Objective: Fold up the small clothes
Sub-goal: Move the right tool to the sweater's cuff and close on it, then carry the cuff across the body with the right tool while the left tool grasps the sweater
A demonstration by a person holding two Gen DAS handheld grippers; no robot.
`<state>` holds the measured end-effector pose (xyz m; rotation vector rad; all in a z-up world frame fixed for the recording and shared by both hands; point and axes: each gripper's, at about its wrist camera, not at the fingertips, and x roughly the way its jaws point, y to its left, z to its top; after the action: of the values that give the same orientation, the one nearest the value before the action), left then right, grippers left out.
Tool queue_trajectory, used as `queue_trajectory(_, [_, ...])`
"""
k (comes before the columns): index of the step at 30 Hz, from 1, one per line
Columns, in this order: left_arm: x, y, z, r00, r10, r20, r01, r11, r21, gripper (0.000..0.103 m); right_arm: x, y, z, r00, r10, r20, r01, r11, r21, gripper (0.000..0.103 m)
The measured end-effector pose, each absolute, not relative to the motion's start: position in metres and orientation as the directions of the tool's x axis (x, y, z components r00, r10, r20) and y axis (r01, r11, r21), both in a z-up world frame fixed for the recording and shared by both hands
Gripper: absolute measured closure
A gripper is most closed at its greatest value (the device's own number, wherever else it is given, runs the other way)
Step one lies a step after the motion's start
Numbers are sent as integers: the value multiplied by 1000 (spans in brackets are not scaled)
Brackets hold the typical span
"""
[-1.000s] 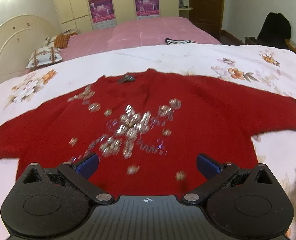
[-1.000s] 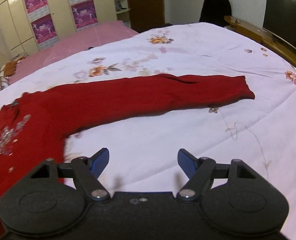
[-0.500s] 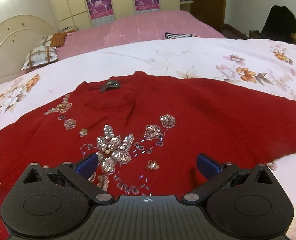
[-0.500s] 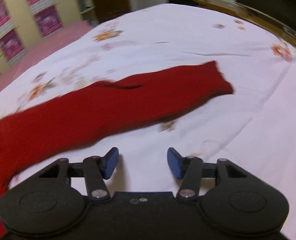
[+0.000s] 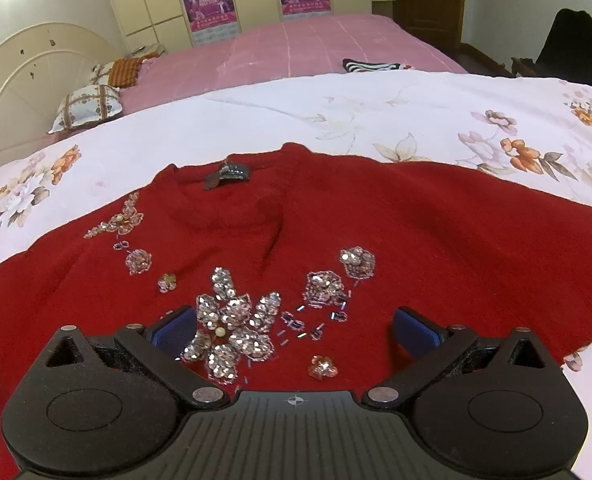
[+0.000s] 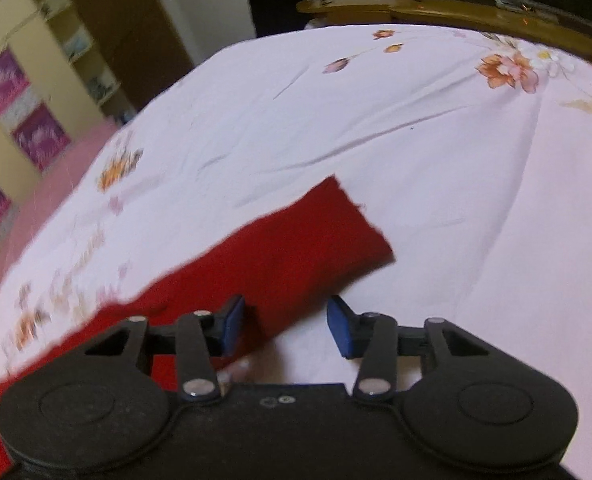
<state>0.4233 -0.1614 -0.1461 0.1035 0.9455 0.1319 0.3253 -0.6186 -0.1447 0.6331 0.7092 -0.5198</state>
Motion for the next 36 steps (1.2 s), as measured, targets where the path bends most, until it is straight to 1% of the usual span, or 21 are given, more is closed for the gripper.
queue_trajectory(2, [424, -158, -146, 581, 158, -799, -69, 987, 146, 0, 323, -621, -145, 658, -202, -725, 626, 682, 378, 58])
queue_trajectory(4, [425, -156, -146, 582, 159, -797, -67, 987, 148, 0, 324, -620, -147, 650, -221, -727, 631, 690, 354, 60])
queue_trajectory(5, [426, -156, -146, 583, 159, -797, -66, 987, 148, 0, 326, -620, -148, 645, -232, -728, 633, 696, 339, 63])
queue_trajectory(7, [427, -153, -149, 580, 157, -799, -68, 987, 144, 0, 332, -620, -148, 635, -263, -726, 641, 704, 306, 75])
queue_trajectory(8, [428, -153, -149, 579, 156, -800, -69, 987, 142, 0, 334, -618, -148, 634, -276, -723, 638, 714, 287, 89])
queue_trajectory(9, [428, -152, -150, 577, 155, -802, -72, 988, 139, 0, 336, -616, -147, 640, -277, -716, 627, 727, 280, 96])
queue_trajectory(12, [427, -145, -147, 583, 143, -800, -79, 990, 120, 0, 339, -602, -139, 678, -282, -679, 580, 772, 258, 96])
queue_trajectory(15, [425, -134, -137, 601, 131, -789, -93, 991, 94, 0, 350, -571, -121, 740, -222, -635, 478, 838, 264, 97])
queue_trajectory(17, [424, -125, -128, 612, 126, -781, -99, 992, 82, 0, 362, -535, -105, 791, -133, -598, 364, 887, 285, 97])
queue_trajectory(20, [420, -107, -115, 628, 134, -767, -125, 990, 72, 0, 379, -462, -83, 841, 23, -541, 151, 950, 275, 97])
queue_trajectory(24, [409, -73, -103, 641, 136, -755, -182, 983, 22, 0, 397, -368, -76, 813, 270, -515, -103, 938, 330, 97])
queue_trajectory(26, [401, -55, -99, 647, 139, -750, -211, 977, -1, 0, 405, -321, -85, 761, 375, -529, -204, 913, 354, 97])
queue_trajectory(28, [395, -39, -99, 644, 130, -754, -224, 974, -23, 0, 410, -280, -101, 701, 440, -561, -276, 893, 355, 97])
queue_trajectory(30, [392, -31, -102, 637, 124, -761, -234, 972, -37, 0, 415, -248, -123, 630, 475, -615, -316, 880, 355, 96])
queue_trajectory(31, [389, -23, -105, 633, 107, -767, -243, 968, -65, 0, 413, -237, -134, 595, 483, -642, -330, 876, 353, 95])
queue_trajectory(33, [387, -19, -112, 620, 74, -781, -247, 963, -104, 0, 411, -222, -150, 558, 469, -684, -342, 881, 325, 77])
queue_trajectory(34, [388, -19, -116, 615, 54, -786, -242, 962, -123, 0, 406, -217, -153, 548, 467, -694, -352, 881, 315, 75])
queue_trajectory(36, [390, -24, -121, 609, 29, -793, -225, 965, -137, 0, 399, -220, -148, 556, 475, -682, -370, 876, 309, 71])
